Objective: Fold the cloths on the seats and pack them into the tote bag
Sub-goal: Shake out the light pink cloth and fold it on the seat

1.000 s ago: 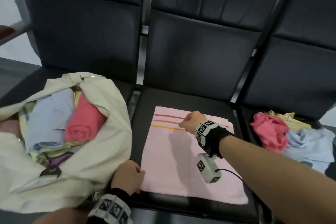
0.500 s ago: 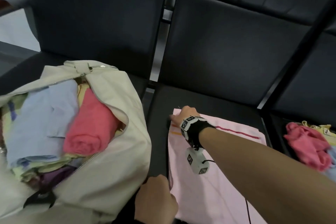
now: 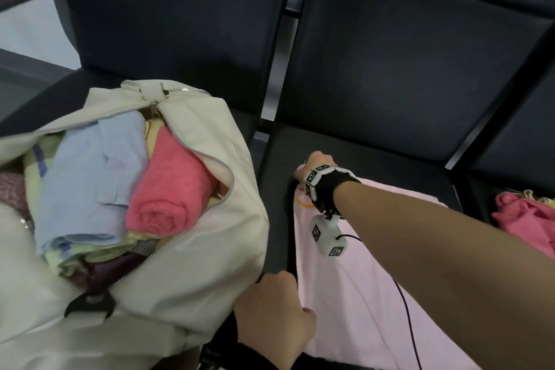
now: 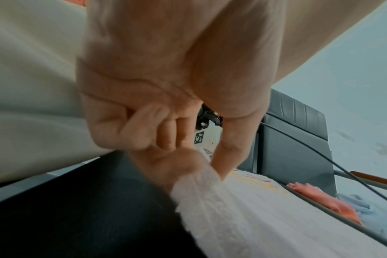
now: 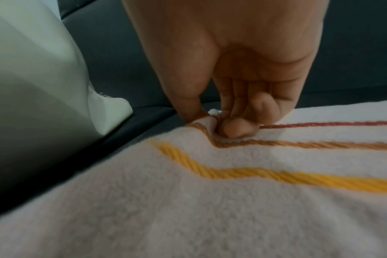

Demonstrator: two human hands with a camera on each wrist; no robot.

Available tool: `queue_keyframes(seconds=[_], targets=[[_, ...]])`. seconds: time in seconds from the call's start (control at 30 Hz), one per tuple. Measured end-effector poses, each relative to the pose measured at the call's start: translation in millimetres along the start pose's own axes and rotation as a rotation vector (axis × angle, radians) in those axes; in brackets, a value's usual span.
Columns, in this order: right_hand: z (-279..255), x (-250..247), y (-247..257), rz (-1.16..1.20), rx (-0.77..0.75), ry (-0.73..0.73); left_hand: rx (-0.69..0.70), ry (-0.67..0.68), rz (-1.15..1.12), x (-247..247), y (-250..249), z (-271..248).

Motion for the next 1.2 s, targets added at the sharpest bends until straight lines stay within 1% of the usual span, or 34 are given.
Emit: queue_keyframes(seconds=[0.1,0.23,0.3,0.33,0.43,0.5,0.63,0.73,0.9,1.0,1.1,1.2], targets=[[-1,-2,-8,0.081,-0.005,0.122,0.033,-0.002,-0.031,4,0,-1],[3,-8,-18,0.2,0.045,0.17,0.07,-0.041,-0.102,5,-7,1],[25,-4,-24,0.281,0.051,0.221,0.083,-0.07,-0.153,4,-15,3],[24,-8,-26,0.321,0.058,0.238,0.092,-0.082,-0.175,3,-20,4],[-4,-35,-34,0.465,0.079,0.258,0.151,-0.114,-0.249,4,-38,9],[-12,-48,-43,0.54,0.089,0.277,0.214,-0.124,-0.366,8,-52,13],[-11,-74,-71,0.68,0.132,0.265,0.342,-0.153,-0.618,18,-81,20],[-3,-89,-99,0.744,0.166,0.228,0.387,-0.157,-0.697,29,-100,24],[14,-104,-153,0.829,0.262,0.137,0.369,-0.163,-0.73,49,-119,31],[26,-114,-182,0.853,0.263,0.083,0.339,-0.132,-0.811,66,-136,32],[40,-121,-212,0.851,0.271,0.062,0.309,-0.067,-0.908,86,-154,33],[51,-125,-243,0.827,0.334,0.029,0.281,0.037,-0.978,108,-172,34]])
Point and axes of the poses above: each hand's wrist, its own z-axis towards the middle knuckle, its own x-axis out of the palm, y = z × x, the point moved 6 cm from there along z, towards the middle knuckle, and after that the axes turned 15 degrees about x, right-handed, at the moved point
